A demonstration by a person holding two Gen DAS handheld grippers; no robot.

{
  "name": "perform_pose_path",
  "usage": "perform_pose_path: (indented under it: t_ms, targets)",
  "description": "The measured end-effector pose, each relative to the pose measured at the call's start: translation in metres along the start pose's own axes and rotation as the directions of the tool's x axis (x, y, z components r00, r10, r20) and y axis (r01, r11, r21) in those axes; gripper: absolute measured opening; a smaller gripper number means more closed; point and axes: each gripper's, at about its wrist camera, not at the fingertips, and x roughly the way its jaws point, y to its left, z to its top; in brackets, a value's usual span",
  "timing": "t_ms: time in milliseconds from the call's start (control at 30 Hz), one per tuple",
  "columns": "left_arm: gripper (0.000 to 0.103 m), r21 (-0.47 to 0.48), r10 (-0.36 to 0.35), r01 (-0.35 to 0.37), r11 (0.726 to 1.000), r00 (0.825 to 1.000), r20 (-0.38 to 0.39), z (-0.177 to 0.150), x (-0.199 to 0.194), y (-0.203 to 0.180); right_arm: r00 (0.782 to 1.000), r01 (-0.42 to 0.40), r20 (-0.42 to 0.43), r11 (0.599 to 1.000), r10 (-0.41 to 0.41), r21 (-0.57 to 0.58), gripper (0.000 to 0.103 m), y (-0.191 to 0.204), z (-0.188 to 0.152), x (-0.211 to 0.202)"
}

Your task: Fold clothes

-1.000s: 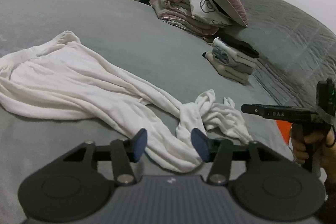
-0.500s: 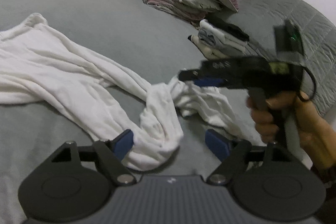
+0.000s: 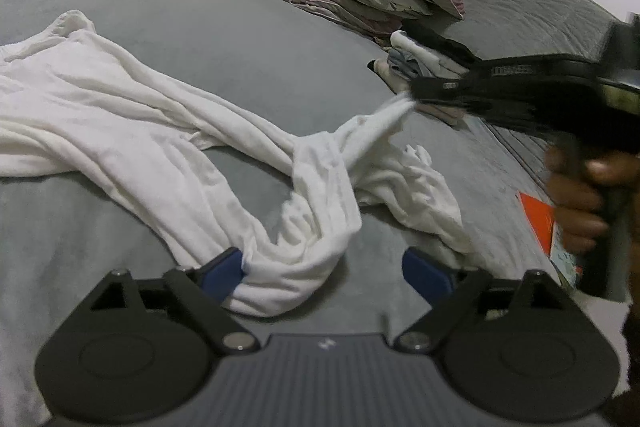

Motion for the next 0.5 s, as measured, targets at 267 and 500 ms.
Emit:
perform_pose_path:
  t_ms: [267, 500]
  targets:
    - [0.088, -0.021, 0.021, -0.020, 1.000, 0.999, 0.026, 0.005, -0.003, 0.004, 0.991, -0.035, 0.131, 0.999, 0.038, -0.026, 0.004, 0.003, -0.004, -0.075]
    - [0.088, -0.019, 0.049, -0.048, 0.999, 0.997, 0.051, 0.014, -0.011, 0.007, 0.993, -0.034, 0.114, 0.999, 0.036, -0.021, 0.004, -0.003, -0.016, -0.117]
